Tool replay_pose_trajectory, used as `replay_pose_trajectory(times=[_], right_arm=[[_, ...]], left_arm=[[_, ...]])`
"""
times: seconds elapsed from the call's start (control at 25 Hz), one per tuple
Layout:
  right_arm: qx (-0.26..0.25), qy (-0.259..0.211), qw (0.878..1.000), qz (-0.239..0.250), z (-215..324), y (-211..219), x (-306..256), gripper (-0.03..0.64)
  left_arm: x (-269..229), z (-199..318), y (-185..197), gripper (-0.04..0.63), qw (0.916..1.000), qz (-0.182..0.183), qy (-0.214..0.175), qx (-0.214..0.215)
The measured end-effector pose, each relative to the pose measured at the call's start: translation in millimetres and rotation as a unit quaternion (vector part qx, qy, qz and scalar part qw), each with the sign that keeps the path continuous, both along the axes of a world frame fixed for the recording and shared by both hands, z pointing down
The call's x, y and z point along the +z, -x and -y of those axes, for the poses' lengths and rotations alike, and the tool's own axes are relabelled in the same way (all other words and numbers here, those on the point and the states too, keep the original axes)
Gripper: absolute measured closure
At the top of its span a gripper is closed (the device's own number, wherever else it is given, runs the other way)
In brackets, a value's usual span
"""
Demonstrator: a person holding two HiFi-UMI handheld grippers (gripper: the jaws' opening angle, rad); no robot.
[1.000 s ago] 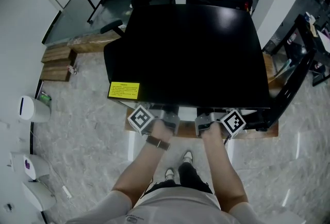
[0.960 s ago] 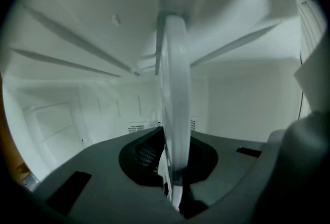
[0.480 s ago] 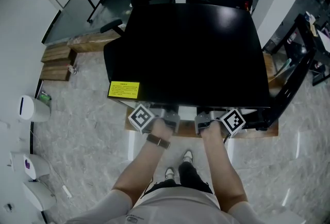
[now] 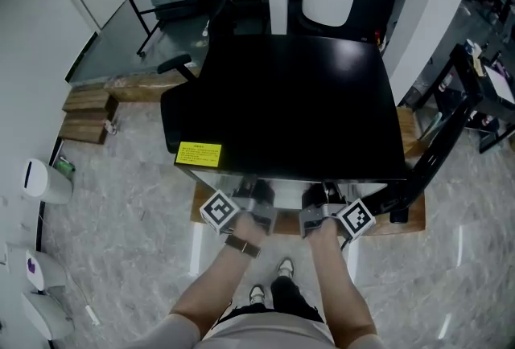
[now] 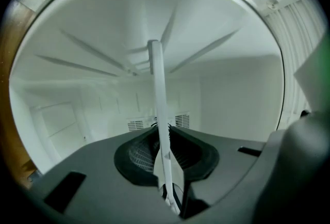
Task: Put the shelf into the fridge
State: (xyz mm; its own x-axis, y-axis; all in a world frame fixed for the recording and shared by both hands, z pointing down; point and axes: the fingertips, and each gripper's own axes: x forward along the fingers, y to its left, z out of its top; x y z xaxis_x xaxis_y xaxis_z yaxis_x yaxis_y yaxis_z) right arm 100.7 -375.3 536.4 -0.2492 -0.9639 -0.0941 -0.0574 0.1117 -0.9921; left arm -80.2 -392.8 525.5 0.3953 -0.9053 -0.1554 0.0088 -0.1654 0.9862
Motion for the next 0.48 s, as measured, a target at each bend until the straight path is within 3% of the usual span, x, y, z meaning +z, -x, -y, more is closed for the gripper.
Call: replay_pose_trajectory(times=[0.16, 0.48], right_arm=[[-0.001, 0.009, 1.0, -0.01, -16.5, -1.9, 3.3, 0.569], [-0.007, 0.023, 0.999, -0.028, -53.7, 1.2, 10.3, 0.569]], left_arm=[[16.8, -17.8, 6.6, 0.551, 0.9994, 0.024, 0.024, -0.002], [19.8, -59.2, 3.5, 0.551, 0.9989, 0.012, 0.042, 0.016]])
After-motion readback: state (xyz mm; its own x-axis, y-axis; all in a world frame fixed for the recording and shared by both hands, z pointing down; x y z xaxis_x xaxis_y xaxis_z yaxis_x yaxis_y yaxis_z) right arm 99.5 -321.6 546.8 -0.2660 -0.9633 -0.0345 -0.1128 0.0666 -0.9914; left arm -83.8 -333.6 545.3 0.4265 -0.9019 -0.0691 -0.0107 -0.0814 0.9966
